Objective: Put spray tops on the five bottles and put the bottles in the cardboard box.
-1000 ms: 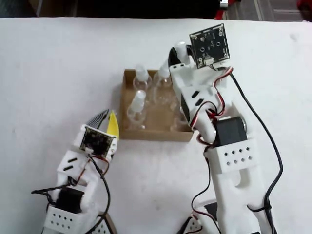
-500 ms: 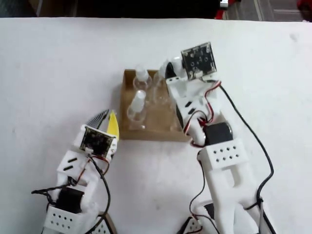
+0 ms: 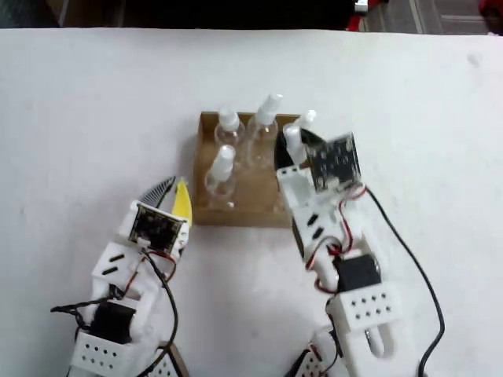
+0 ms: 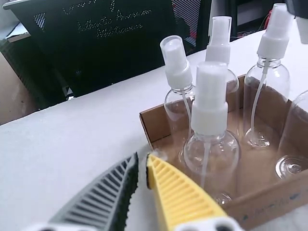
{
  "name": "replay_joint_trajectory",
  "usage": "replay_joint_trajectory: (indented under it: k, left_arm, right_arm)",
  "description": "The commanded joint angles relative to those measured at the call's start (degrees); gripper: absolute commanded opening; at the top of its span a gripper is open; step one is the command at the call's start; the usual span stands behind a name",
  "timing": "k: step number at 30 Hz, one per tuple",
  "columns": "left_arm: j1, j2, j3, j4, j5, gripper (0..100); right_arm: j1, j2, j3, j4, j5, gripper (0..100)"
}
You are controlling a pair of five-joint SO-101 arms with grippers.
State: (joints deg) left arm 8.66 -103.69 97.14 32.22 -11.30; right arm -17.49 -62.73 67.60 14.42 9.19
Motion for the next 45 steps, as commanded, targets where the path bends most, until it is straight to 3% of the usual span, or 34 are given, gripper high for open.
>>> replay_joint_trajectory:
  k: [1, 5, 13, 36, 41, 45]
  left_arm:
    - [0.4, -1.01, -0.18, -0.18, -0.7, 3]
    - [0.31, -1.01, -0.18, -0.18, -0.7, 3]
    - [0.31, -1.01, -0.18, -0.18, -0.7, 3]
    - [0.66, -1.01, -0.18, -0.18, -0.7, 3]
    - [0.57, -1.01, -0.18, -0.18, -0.7, 3]
    - [0.57, -1.01, -0.18, -0.18, -0.7, 3]
  right_arm:
    - [1.01, -7.52, 10.55, -12.18, -0.44, 1.5]
    - [0.92, -12.88, 18.55, -17.89, -0.44, 1.5]
    - [1.01, -19.38, 23.47, -18.15, -0.44, 1.5]
    - [0.75, -19.56, 27.08, -23.43, -0.53, 1.5]
    - [0.92, -19.56, 28.57, -23.52, -7.82, 1.5]
    - [0.92, -19.56, 28.66, -23.52, -8.44, 1.5]
